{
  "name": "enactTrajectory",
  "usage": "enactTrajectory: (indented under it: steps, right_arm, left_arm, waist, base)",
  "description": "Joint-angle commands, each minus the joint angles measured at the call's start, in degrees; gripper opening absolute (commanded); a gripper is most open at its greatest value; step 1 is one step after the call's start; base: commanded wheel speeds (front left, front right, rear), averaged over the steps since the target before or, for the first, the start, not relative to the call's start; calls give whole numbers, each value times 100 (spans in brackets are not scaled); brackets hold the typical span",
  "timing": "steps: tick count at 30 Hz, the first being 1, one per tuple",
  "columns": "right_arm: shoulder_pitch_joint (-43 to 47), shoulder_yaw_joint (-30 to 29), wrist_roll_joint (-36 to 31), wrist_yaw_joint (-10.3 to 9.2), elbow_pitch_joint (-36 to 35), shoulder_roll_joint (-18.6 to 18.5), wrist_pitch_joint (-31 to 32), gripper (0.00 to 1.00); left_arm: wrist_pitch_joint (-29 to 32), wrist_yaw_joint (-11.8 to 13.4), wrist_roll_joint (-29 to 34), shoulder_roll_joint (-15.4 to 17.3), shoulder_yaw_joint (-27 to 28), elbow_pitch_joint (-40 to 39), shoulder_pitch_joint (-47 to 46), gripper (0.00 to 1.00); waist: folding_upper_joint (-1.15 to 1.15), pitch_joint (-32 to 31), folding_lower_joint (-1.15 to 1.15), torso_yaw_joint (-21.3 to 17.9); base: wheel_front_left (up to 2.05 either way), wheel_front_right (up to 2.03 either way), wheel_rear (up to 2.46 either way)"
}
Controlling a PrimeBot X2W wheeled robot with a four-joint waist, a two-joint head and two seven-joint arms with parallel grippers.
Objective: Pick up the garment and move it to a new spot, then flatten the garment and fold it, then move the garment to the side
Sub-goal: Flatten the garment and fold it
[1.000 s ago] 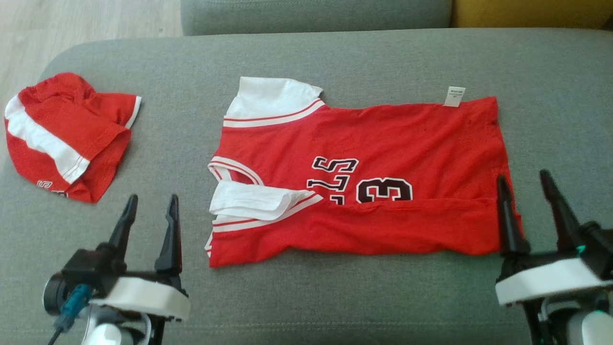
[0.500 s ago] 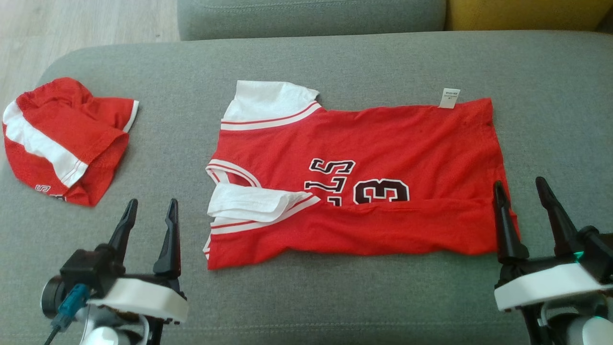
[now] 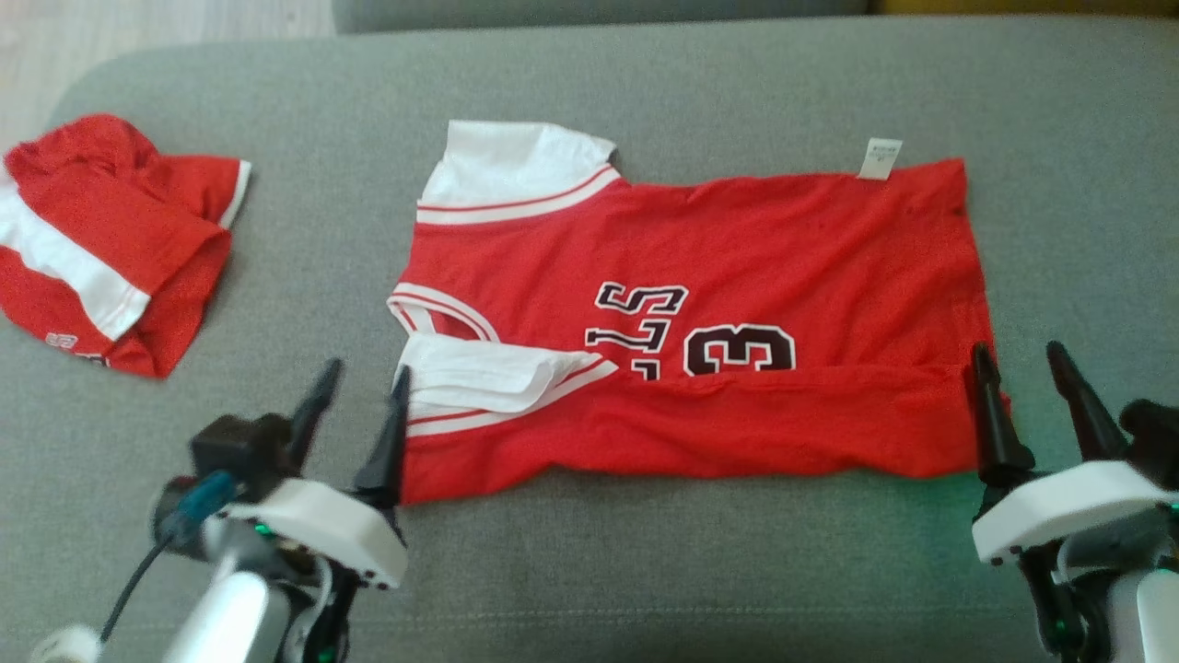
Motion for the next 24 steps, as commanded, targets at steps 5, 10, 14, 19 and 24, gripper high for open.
enactTrajectory:
  steps: [5, 10, 14, 19, 24]
  right_arm:
    - [-290, -17, 111, -4, 383, -163, 574, 100]
    - [-301, -213, 121, -4, 511, -137, 1100, 100]
    - [-362, -285, 117, -4, 497, -112, 1461, 100]
    - [-362, -348, 189, -4, 541, -74, 2005, 100]
    - [-365, -430, 367, -4, 509, -32, 2206, 0]
  left_arm:
    - [288, -257, -377, -156, 44, 620, -389, 100]
    - [429, -390, -688, -298, 53, 1083, -425, 100]
    - [507, -504, -888, -380, 75, 1349, -534, 100]
    - [746, -681, -1105, -432, 29, 1623, -655, 91]
    - [796, -753, -1125, -409, -26, 1718, -715, 0]
  waist:
    - [0, 413, 0, -8]
    - [0, 731, 0, -7]
    - [0, 903, 0, 6]
    - [0, 983, 0, 22]
    - [0, 974, 0, 15]
  base:
    - [0, 0, 0]
    - [0, 0, 0]
    - [0, 0, 0]
    - [0, 0, 0]
    - [0, 0, 0]
